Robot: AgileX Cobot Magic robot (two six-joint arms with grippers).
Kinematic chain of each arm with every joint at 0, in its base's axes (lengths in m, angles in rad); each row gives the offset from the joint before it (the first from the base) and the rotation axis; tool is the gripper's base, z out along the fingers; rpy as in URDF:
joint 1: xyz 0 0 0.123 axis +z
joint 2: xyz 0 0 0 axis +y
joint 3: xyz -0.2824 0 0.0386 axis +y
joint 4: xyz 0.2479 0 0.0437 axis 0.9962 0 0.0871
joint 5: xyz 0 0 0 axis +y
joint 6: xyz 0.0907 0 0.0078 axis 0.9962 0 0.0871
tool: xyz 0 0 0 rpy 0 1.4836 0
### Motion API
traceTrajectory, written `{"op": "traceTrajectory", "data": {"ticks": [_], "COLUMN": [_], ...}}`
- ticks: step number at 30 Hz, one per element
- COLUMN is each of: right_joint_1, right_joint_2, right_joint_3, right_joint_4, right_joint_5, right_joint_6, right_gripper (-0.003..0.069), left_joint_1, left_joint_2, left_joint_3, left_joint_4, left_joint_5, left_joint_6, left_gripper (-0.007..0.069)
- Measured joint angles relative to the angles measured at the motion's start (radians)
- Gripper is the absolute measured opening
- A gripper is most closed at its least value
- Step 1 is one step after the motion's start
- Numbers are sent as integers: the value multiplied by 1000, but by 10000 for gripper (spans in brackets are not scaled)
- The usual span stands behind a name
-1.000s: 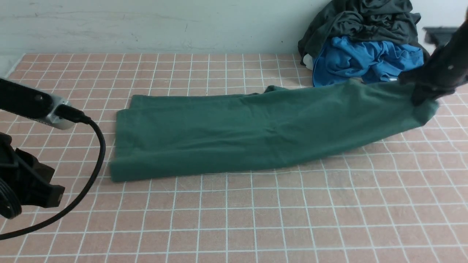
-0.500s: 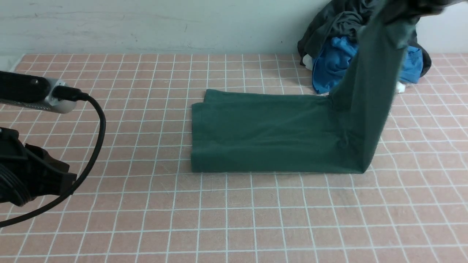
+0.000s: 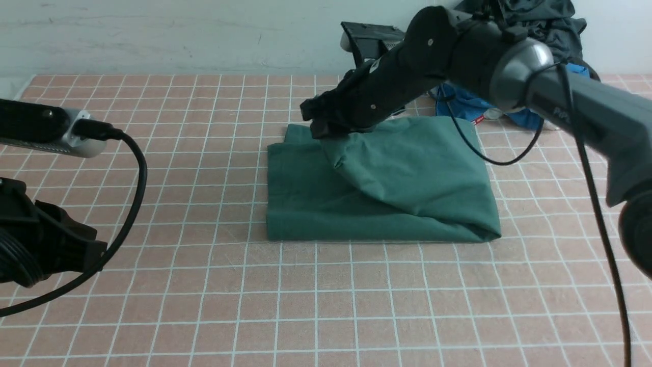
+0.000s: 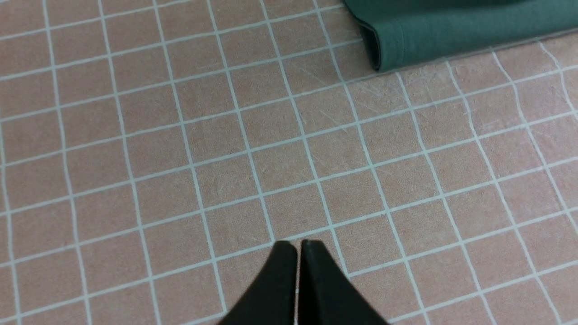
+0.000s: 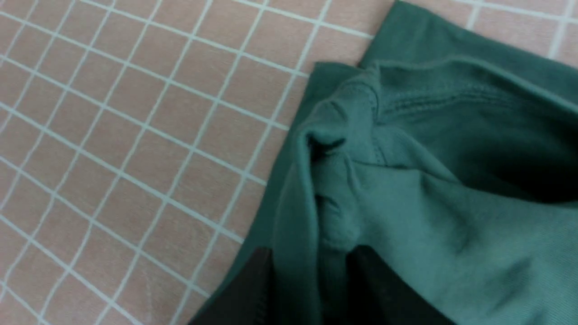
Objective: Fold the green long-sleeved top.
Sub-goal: Use the right arm to drag the right edge of the fabric to the left and folds it over the left edge
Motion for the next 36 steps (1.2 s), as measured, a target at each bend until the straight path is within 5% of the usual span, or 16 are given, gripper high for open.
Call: {"op": "traceTrajectory", "data": {"ticks": [4,8,13,22,30,36], "right_joint_1": [1,-8,-14,23,134,146], "right_joint_2": [-10,-21,-24,153,194,127], "right_joint_3": [-36,-98,-122,-122,-128,-275], "right_joint_4": [8,-39,-96,50,11,-250], "right_joint_5": [-1,55,150,204,74,252], "right_joint_6": [-74,-93,-92,-119,-137,-138], "right_gripper": [384,393,321,18,-13,-13], "left_joint_1": [0,0,0,0,0,0], "left_joint_2": [-51,-157,-345,-669,-737,-737], "left_joint_3": [0,17,129,430,457,457], "left_joint_4": [-2,-4,-8,-28,-34,-35], "left_joint_5": [-21,-80,-254,-659,-674,-676], "left_joint_6": [24,96,186,238,239,193], "left_gripper": [-3,-3,-3,-3,-3,-3]}}
